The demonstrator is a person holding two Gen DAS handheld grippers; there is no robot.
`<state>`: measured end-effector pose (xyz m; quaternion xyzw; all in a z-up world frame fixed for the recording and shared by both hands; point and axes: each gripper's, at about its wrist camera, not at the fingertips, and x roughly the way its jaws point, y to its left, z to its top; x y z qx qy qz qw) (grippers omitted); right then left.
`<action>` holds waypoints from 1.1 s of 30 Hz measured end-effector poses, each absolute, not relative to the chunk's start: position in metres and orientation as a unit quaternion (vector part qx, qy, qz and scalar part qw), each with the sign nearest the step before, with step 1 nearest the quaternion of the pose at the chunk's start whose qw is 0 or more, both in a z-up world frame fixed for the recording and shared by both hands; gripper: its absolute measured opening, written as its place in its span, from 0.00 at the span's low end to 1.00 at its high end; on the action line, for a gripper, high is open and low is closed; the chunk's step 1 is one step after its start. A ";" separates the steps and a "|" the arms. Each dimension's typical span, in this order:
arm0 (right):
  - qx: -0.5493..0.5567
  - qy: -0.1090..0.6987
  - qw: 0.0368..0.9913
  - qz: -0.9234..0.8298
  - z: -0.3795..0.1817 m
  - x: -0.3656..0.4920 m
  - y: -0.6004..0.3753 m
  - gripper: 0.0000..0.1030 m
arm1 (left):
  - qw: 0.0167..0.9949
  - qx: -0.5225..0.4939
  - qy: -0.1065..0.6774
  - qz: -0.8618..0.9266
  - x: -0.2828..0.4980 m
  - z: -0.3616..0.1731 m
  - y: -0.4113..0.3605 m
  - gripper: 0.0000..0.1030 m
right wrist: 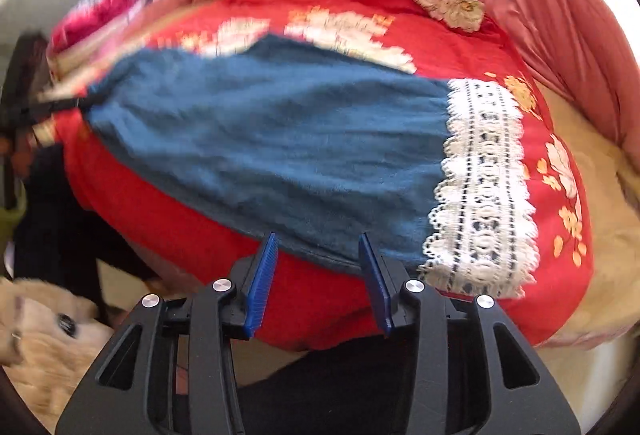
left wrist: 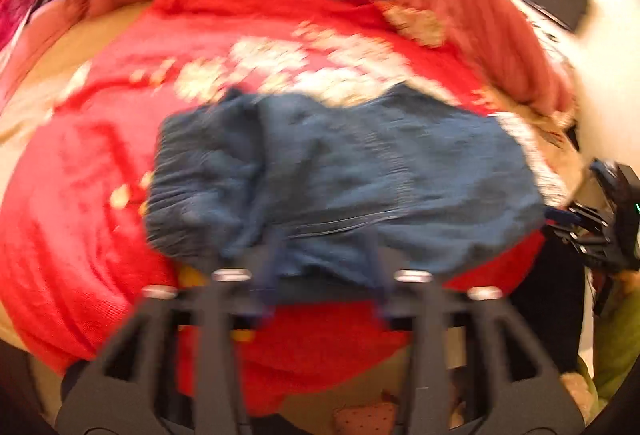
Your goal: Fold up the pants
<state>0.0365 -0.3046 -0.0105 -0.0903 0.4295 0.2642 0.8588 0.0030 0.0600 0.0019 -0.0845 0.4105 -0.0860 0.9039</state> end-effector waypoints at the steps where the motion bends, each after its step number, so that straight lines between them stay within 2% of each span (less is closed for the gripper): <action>1: -0.073 0.427 0.861 0.267 -0.006 0.037 -0.308 0.40 | 0.910 -0.067 0.398 -0.094 -0.001 0.011 0.049 0.42; 6: -0.051 0.428 0.865 0.257 0.001 0.054 -0.306 0.40 | 0.912 -0.009 0.389 -0.127 0.009 0.020 -0.006 0.42; 12: -0.084 0.482 0.851 0.191 -0.024 0.069 -0.316 0.38 | 0.891 0.066 0.441 -0.084 0.022 -0.027 -0.032 0.42; 19: -0.033 0.492 0.845 0.206 -0.034 0.063 -0.336 0.36 | 0.894 0.040 0.435 -0.099 0.017 -0.036 -0.014 0.43; 21: -0.034 0.489 0.846 0.209 -0.030 0.062 -0.333 0.38 | 0.894 0.038 0.434 -0.102 0.016 -0.033 -0.015 0.43; 26: 0.018 0.434 0.864 0.253 0.008 0.053 -0.343 0.41 | 0.904 -0.008 0.403 -0.142 0.017 0.006 -0.009 0.47; 30: 0.047 0.409 0.879 0.239 0.027 0.073 -0.357 0.48 | 0.913 0.000 0.388 -0.129 0.046 0.026 -0.011 0.50; 33: 0.076 0.407 0.885 0.214 0.033 0.102 -0.373 0.48 | 0.908 -0.022 0.399 -0.130 0.082 0.030 -0.012 0.50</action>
